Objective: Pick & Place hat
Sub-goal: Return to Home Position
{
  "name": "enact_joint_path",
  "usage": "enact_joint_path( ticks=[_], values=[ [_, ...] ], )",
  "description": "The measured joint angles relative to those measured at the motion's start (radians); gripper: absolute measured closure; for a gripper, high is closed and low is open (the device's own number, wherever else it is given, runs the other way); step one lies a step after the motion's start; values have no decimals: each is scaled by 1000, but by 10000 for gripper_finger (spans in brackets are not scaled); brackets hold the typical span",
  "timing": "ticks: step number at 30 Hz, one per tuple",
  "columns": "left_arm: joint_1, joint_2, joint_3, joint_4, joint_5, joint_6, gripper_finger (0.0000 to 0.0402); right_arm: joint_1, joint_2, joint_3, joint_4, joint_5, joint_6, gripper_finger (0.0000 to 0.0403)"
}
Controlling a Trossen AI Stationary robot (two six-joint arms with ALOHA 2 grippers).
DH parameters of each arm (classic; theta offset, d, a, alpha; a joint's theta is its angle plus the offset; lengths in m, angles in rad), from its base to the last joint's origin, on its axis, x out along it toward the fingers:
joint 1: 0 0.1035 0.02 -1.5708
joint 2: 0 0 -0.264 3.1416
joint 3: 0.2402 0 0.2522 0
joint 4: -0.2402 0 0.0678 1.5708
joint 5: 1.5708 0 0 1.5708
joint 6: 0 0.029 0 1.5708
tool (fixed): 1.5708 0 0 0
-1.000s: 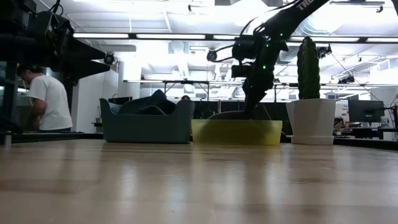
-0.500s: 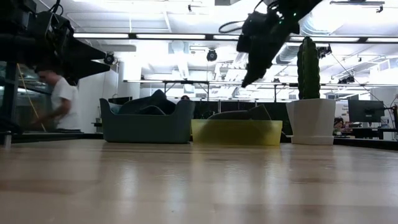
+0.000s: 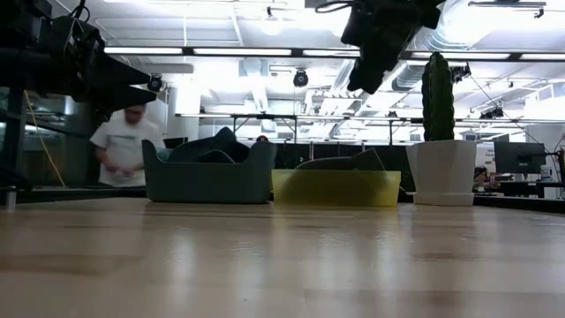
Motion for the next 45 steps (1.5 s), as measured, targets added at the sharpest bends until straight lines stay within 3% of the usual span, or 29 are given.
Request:
enact_joint_path(
  ticks=[4,9,17,24,35,45],
  values=[
    [0,0,0,1,0,0,189,45,-4,-21,7,5,13,401],
    [0,0,-1,5,0,0,189,107,-82,-236,231,2,156,402],
    [0,0,-1,5,1,0,189,230,-328,-619,677,17,461,402],
    [0,0,-1,5,0,0,189,337,-601,-898,949,156,670,402],
    [0,0,-1,6,1,0,189,456,-1021,-1145,1036,397,765,403],
    [0,0,-1,6,2,0,189,469,-1237,-1250,1119,456,755,403]
  ],
)
